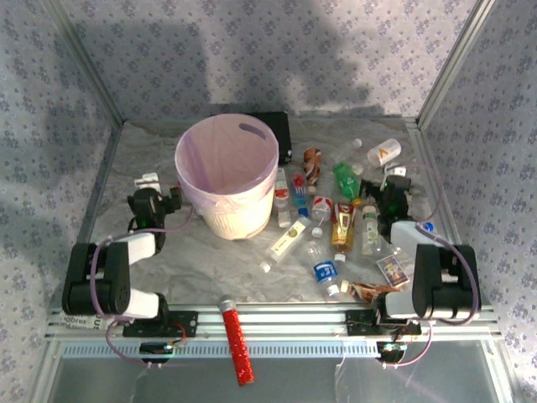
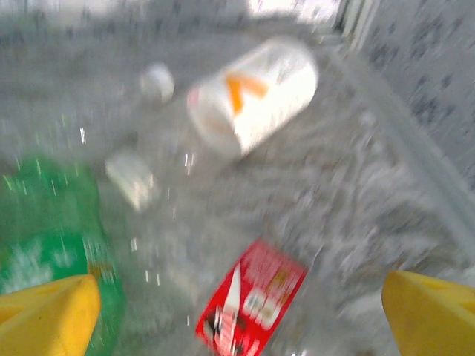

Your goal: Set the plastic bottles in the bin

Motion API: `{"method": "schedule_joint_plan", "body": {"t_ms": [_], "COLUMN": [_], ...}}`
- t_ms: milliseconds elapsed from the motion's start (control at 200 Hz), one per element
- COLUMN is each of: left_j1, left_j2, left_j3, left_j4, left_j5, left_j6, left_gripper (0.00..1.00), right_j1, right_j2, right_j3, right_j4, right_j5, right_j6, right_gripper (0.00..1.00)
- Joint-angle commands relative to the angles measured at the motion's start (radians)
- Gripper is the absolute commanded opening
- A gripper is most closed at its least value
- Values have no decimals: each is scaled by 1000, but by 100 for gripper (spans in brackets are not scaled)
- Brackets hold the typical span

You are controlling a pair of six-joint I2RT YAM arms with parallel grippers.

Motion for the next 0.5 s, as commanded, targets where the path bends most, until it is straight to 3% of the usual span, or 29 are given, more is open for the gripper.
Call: {"method": "schedule_joint_plan", "body": {"t_ms": [0, 90, 175, 310, 495], "left_j1": [15, 39, 85, 189, 206], "left_j2": [-104, -192, -266, -380, -464], "left_j3": [77, 135, 187, 267, 440], "left_j4": [-222, -423, -610, -841, -1030], "left_j5": [-67, -115, -126, -8, 194], "left_j6": [-34, -112, -220, -356, -412], "left_gripper": [100, 100, 100, 100, 100], "right_j1": [-7, -22, -78, -188, -372], "right_j2": [-96, -107, -115, -159, -92], "right_j3": [144, 253, 292, 234, 159], "right_j4": [-430, -789, -933, -952, -888], "right_j5": [88, 144, 80, -14, -206], "right_j6": [159, 342, 422, 475, 466], "right_gripper": [99, 99, 99, 99, 99]}}
